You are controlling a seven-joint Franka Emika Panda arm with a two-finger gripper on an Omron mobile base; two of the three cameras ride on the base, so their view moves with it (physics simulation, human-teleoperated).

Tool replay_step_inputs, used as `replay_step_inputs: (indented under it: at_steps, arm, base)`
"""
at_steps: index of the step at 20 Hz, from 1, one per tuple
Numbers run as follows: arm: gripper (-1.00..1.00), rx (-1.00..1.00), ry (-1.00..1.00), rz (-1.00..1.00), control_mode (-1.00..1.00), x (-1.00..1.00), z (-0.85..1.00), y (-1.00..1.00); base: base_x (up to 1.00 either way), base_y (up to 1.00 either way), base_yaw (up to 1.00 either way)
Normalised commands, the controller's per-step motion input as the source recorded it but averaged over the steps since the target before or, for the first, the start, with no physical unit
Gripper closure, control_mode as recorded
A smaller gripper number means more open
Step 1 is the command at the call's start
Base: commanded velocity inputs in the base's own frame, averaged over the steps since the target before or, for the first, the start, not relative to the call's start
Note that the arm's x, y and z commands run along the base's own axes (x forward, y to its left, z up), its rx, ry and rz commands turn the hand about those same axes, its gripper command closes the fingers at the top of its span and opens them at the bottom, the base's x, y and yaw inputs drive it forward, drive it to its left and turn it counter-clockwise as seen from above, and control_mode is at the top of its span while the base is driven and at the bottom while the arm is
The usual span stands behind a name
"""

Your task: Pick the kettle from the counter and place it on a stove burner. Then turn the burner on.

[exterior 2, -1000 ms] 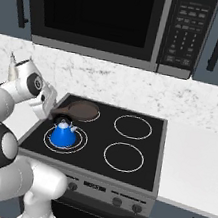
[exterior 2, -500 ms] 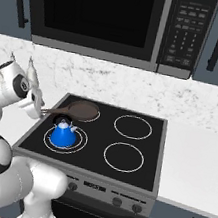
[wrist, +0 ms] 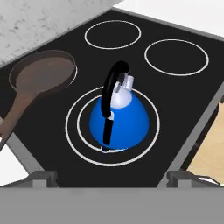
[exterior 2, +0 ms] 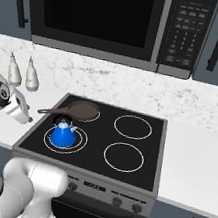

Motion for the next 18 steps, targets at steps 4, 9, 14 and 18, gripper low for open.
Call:
replay_step_inputs:
  at_steps: [4,9,14,18]
  arm:
    - [-1.0,-0.1,-0.16,0.0,-1.0,-0.52,-0.19,0.21]
    - [-1.0,-0.11,-0.19,0.0,-1.0,-0.44,-0.32,0.34]
    - [-1.0,-0.12,-0.18,0.0,-1.0,-0.39,-0.38,0.37]
    - [-1.0,-0.12,-0.17,0.0,-1.0,-0.29,-0.41,0.39]
  base:
    - [0.0,0.0,0.0]
    - [0.0,0.0,0.0]
    - [0.0,0.0,0.0]
    - [0.0,0.0,0.0]
